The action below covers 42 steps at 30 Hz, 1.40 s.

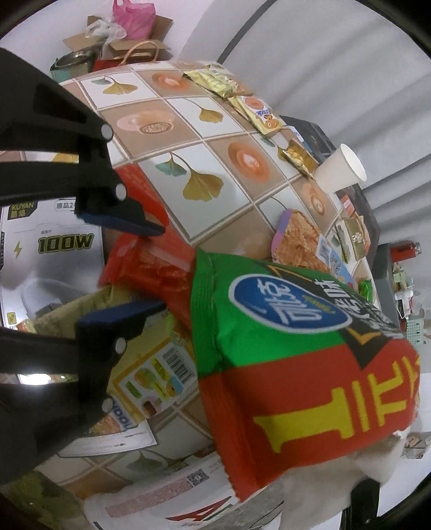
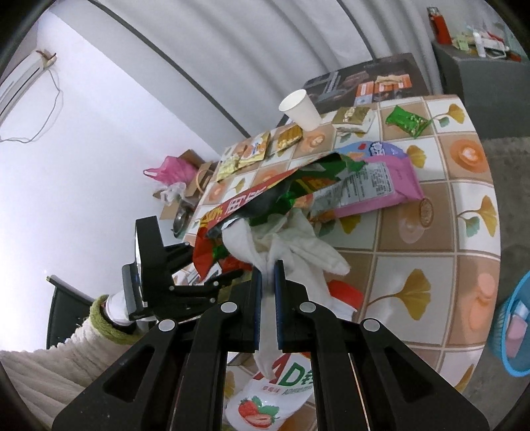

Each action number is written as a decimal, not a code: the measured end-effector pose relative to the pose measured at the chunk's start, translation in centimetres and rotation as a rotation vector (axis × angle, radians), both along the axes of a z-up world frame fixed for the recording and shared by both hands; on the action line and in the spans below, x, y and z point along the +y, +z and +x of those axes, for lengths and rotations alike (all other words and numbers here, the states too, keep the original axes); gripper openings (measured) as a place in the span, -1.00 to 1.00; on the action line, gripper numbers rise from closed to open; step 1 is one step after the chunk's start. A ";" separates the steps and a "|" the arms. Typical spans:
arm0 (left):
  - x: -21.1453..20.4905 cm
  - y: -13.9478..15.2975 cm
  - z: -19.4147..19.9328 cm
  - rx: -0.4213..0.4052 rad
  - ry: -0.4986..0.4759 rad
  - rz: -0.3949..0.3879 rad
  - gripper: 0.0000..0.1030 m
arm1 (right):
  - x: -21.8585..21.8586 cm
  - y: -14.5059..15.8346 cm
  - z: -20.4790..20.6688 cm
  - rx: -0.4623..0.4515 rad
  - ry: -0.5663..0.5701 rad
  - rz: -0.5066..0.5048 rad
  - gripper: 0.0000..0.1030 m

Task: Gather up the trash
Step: 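Lift the red bag with the left tool while the right tool carries the tissue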

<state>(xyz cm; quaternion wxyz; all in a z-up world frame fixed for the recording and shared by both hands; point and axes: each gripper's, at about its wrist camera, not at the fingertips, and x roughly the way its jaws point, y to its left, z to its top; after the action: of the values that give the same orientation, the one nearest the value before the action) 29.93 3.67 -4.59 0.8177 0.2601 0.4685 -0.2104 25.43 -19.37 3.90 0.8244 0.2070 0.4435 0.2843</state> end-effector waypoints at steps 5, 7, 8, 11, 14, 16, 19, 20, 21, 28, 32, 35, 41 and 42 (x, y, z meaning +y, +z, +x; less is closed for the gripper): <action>-0.2 0.0 0.0 -0.010 0.004 0.002 -0.65 | -0.2 0.5 -0.9 -0.018 -0.015 -0.001 -0.89; -0.1 0.1 0.1 -0.017 0.011 -0.001 -0.68 | -0.5 0.6 -1.2 -0.019 -0.024 0.002 -0.89; 0.0 0.3 0.0 -0.025 0.015 -0.005 -0.70 | -0.5 0.6 -1.3 -0.020 -0.029 0.002 -0.89; 0.2 1.0 -0.2 -0.052 0.021 -0.012 -0.77 | -0.8 0.7 -1.4 -0.020 -0.042 0.010 -0.89; 0.7 2.1 -0.5 -0.077 0.034 -0.017 -0.77 | -1.0 0.8 -1.6 -0.025 -0.054 0.011 -0.89; 1.1 2.8 -0.9 -0.095 0.040 -0.012 -0.77 | -1.2 1.0 -1.8 -0.030 -0.059 0.014 -0.89; 1.5 3.8 -1.3 -0.127 0.047 0.003 -0.77 | -1.3 1.2 -2.0 -0.036 -0.066 0.013 -0.89; 1.6 4.2 -1.6 -0.146 0.051 0.009 -0.77 | -1.4 1.2 -2.1 -0.037 -0.069 0.013 -0.89; 1.8 4.6 -1.7 -0.159 0.056 0.010 -0.77 | -1.4 1.2 -2.1 -0.038 -0.071 0.013 -0.89; 3.5 7.9 -2.6 -0.243 0.120 -0.014 -0.77 | -1.6 1.9 -2.8 -0.057 -0.079 0.021 -0.89; 4.8 9.5 -3.3 -0.278 0.165 -0.048 -0.77 | -1.7 2.4 -3.4 -0.075 -0.083 0.020 -0.89; 5.6 10.6 -4.1 -0.305 0.194 -0.070 -0.77 | -1.9 2.8 -3.9 -0.087 -0.090 0.020 -0.89; 6.4 12.7 -6.0 -0.330 0.223 -0.163 -0.77 | -2.7 3.5 -5.3 -0.111 -0.115 0.031 -0.89; 6.2 13.1 -6.4 -0.335 0.222 -0.180 -0.77 | -2.9 3.5 -5.6 -0.113 -0.122 0.034 -0.89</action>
<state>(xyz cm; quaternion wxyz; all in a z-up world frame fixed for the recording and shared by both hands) 23.57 9.86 8.52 0.9221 0.1643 0.3314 -0.1139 19.85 -22.24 7.40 0.8603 0.2311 0.3779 0.2524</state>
